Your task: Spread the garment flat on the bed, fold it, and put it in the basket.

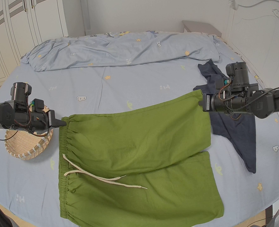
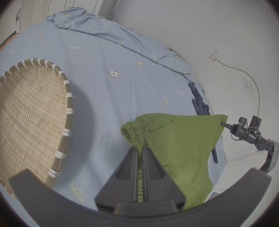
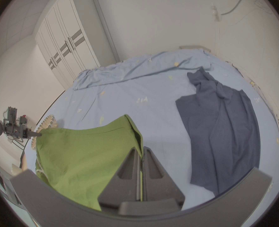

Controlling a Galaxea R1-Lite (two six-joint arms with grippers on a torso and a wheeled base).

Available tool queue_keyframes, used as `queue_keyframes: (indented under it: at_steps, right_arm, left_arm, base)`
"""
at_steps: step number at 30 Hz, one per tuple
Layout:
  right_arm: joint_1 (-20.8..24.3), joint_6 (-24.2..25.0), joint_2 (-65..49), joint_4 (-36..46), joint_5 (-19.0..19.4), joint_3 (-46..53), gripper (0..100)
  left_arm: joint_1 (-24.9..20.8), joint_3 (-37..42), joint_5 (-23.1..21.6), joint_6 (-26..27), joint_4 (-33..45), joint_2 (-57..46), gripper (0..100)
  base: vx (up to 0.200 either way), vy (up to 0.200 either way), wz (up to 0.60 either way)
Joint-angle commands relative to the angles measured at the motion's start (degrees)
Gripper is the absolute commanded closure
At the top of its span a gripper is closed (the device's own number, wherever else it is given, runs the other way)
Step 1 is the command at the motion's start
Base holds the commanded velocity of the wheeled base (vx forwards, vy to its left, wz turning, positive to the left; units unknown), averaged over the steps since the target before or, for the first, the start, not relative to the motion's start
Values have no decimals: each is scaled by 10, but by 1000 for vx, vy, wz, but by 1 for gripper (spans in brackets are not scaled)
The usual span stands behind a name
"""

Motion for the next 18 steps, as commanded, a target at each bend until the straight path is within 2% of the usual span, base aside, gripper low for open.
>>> queue_keyframes:
  at_steps: [1,5,8,9,11,15,18]
  right_arm:
    - [6,-1,63,-34,-15,-36,100]
    - [8,-4,96,-47,-17,-71,100]
    - [10,-14,117,-47,-38,-93,100]
    - [11,-25,130,-48,-59,-105,100]
    - [12,-38,140,-52,-77,-116,100]
    - [18,-43,163,-94,-83,-138,100]
    - [20,-44,179,-107,-91,-163,100]
  left_arm:
    - [17,0,0,0,-11,11,100]
    - [28,1,6,4,-26,22,100]
    - [29,1,20,4,-50,41,100]
    - [31,2,35,4,-66,53,100]
    - [33,7,56,4,-89,67,100]
    - [31,24,82,4,-153,88,100]
    - [30,33,84,3,-175,90,100]
  base:
    - [0,0,0]
    - [0,0,0]
    - [0,0,0]
    - [0,0,0]
    - [0,0,0]
    - [0,0,0]
    - [0,0,0]
